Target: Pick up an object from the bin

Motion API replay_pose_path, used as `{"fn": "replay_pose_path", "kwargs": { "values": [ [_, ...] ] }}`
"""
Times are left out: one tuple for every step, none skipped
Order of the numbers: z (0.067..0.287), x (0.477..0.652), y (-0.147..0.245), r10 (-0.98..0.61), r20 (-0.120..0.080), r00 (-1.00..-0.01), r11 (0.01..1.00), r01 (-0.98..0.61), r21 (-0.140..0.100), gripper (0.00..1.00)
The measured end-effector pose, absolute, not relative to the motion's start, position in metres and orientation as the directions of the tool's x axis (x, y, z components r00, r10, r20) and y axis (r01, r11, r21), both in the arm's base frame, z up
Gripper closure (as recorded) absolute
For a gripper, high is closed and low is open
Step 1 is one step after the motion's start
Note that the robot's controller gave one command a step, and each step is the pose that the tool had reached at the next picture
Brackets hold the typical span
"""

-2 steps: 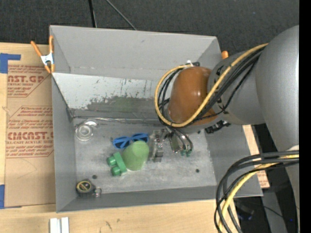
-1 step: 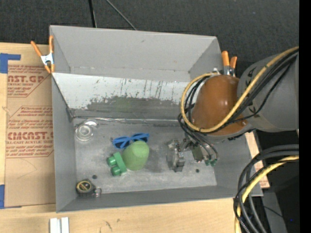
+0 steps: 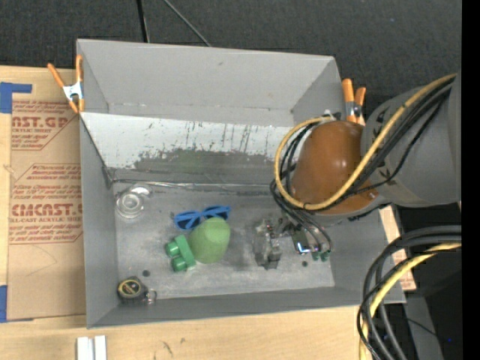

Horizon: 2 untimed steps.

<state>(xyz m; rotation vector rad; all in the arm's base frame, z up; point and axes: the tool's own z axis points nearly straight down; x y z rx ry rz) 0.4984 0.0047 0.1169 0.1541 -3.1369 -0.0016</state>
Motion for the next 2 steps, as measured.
{"fn": "replay_pose_path", "kwargs": {
  "values": [
    [0.117,0.498,0.005,-0.098,0.001,-0.995,0.995,-0.098,0.001,0.00],
    [0.155,0.580,0.043,-0.148,-0.012,-0.989,0.989,-0.148,0.001,0.00]
  ]
}}
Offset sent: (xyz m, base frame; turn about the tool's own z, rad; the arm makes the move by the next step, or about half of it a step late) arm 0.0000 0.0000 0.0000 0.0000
